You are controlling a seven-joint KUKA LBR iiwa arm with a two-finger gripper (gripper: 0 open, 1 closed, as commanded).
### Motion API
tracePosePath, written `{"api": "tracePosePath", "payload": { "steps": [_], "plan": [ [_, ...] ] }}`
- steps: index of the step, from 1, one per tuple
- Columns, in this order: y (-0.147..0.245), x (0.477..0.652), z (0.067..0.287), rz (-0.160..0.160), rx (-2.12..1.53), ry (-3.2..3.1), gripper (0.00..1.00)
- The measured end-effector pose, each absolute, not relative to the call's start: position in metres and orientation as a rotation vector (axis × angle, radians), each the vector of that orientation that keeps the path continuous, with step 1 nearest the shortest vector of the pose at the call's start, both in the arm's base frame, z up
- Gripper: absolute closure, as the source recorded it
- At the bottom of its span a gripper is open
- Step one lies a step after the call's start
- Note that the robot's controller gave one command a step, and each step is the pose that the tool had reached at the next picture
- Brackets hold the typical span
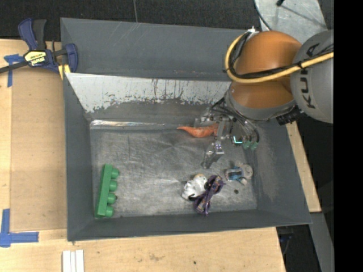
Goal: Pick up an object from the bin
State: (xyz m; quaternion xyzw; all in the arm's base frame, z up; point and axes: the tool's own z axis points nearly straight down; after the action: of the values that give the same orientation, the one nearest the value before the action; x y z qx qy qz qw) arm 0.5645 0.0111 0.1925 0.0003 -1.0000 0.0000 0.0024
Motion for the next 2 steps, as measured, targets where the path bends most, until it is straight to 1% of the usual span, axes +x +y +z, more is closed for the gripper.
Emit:
{"api": "tracePosePath", "payload": {
  "steps": [1,2],
  "plan": [
    [0.011,0.566,0.197,-0.001,0.000,-3.145,0.00],
    [0.006,0.583,0.151,0.001,0.069,-3.153,0.00]
  ]
}}
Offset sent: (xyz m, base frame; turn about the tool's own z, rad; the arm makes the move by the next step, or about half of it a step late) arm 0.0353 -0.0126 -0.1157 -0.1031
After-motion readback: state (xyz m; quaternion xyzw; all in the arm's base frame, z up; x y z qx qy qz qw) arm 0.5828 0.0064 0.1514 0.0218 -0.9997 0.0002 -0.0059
